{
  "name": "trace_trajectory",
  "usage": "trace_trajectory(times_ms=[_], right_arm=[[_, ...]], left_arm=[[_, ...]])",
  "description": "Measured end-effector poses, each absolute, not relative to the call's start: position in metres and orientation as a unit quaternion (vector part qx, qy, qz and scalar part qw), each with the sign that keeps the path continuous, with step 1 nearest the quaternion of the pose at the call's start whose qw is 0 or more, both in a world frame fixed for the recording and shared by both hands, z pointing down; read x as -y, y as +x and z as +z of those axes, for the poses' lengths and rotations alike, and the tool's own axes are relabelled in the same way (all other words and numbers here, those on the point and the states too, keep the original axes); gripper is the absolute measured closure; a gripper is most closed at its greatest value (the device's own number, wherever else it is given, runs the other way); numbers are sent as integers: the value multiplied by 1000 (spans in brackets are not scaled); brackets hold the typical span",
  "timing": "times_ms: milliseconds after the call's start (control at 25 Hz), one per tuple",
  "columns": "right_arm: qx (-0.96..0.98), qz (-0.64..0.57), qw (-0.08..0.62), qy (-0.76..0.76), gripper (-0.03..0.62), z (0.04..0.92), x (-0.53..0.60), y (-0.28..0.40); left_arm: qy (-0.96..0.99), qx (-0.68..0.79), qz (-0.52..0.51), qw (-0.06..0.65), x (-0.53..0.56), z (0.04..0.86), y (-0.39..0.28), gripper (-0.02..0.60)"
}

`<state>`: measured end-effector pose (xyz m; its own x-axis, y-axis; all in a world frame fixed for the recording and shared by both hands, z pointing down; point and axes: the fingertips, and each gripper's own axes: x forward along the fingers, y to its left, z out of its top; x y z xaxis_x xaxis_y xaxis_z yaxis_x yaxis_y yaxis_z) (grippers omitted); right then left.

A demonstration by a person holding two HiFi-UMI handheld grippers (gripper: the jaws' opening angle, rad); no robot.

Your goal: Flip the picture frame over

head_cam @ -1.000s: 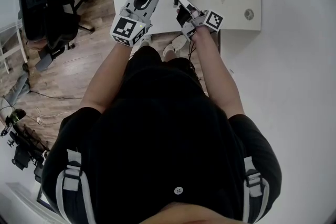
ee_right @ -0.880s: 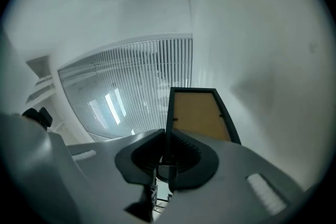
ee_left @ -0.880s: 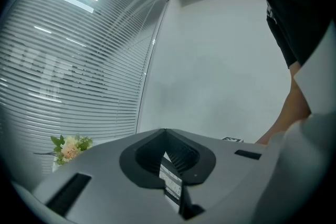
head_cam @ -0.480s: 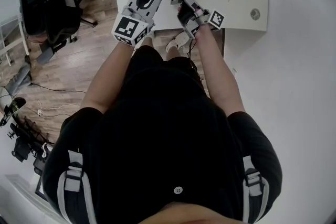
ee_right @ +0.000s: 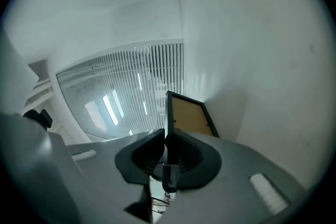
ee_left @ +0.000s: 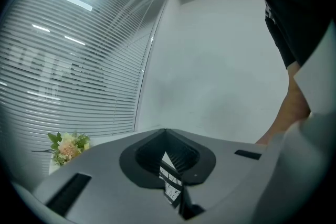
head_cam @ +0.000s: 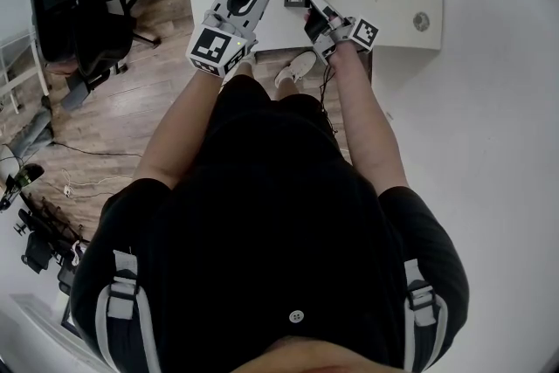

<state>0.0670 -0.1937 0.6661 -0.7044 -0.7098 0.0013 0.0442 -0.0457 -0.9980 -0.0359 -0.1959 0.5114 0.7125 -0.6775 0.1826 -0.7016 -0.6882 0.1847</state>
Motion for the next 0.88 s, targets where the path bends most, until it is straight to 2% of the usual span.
trace_trajectory(times_ms=[520, 880], right_arm=[[-676, -628, 174, -344, 523, 681, 190, 87], [-711, -570, 35, -410, 519, 704, 180, 97]], left_arm=[[919, 371, 57, 119, 194, 510, -36, 577], [918, 374, 59, 115, 186, 509, -39, 577]])
